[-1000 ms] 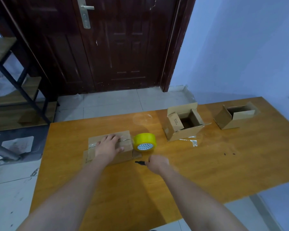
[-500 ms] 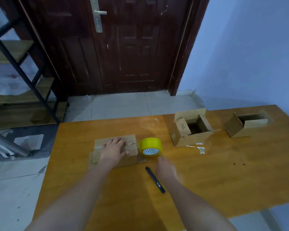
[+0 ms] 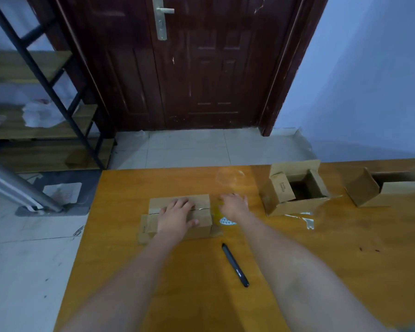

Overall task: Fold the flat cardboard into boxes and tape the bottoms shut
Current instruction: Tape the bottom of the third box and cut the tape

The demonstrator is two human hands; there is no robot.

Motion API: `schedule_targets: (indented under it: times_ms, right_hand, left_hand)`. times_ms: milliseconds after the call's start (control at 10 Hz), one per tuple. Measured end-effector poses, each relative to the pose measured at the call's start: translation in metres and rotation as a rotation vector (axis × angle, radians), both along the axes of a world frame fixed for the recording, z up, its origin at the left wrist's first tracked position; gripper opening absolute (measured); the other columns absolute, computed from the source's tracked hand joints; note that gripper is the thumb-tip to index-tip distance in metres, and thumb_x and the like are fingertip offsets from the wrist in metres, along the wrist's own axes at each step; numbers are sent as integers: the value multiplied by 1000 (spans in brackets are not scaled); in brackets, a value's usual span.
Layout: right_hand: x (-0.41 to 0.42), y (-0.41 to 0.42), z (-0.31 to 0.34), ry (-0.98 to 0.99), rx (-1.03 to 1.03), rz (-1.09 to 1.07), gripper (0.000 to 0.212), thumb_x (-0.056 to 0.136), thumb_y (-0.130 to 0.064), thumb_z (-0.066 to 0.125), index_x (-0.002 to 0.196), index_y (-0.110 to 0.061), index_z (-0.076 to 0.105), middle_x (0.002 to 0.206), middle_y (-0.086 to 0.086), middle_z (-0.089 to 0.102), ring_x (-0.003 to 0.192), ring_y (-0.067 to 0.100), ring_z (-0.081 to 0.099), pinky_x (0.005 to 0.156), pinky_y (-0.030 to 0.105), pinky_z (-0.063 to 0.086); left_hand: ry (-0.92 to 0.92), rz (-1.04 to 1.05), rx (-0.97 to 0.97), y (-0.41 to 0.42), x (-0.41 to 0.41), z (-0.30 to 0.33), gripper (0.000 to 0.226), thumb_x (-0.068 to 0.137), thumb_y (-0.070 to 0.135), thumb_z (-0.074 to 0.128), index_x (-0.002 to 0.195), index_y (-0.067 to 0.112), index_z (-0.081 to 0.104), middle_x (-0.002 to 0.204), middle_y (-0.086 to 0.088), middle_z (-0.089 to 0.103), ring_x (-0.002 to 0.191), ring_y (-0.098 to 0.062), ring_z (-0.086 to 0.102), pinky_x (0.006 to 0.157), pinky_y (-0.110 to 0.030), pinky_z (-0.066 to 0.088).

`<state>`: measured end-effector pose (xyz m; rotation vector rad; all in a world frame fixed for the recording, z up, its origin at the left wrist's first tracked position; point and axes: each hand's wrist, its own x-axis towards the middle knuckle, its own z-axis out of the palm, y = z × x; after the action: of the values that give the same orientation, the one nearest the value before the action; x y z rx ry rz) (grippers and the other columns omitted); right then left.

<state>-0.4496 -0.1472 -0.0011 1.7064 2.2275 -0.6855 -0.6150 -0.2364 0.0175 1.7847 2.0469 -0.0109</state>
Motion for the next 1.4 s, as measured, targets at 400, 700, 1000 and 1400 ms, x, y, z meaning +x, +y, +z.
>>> schedule_targets:
  times_ms: [400, 700, 1000, 1400]
  right_hand:
    - [-19, 2, -8, -80, 49, -35, 30, 96, -32, 44, 119, -21, 60, 124, 6, 60, 131, 27, 34, 101, 43, 30]
    - [-6, 0, -6, -66, 8, -57, 41, 99, -40, 42, 137, -28, 47, 139, 3, 51, 142, 26, 21, 108, 43, 21]
    - [23, 4, 1, 114, -68, -132, 33, 97, -40, 49, 127, -29, 57, 139, 2, 51, 135, 26, 34, 105, 41, 26]
    - [87, -8, 3, 454, -97, -344, 31, 90, -9, 63, 121, -6, 62, 129, 12, 58, 124, 26, 51, 95, 30, 41]
  left_hand:
    - [3, -2, 35, 0, -4, -7, 53, 90, 47, 53, 139, 33, 38, 152, 11, 28, 141, -16, 23, 113, -40, 22]
    - [17, 39, 25, -6, -17, -2, 54, 90, 45, 55, 139, 32, 38, 153, 11, 27, 142, -16, 22, 114, -41, 22]
    - [24, 45, 31, -11, -22, -1, 54, 90, 44, 55, 140, 32, 37, 153, 10, 27, 142, -16, 21, 114, -42, 22]
    - [20, 34, 16, -12, -22, -2, 53, 92, 44, 52, 140, 31, 36, 154, 9, 24, 143, -18, 21, 115, -42, 22]
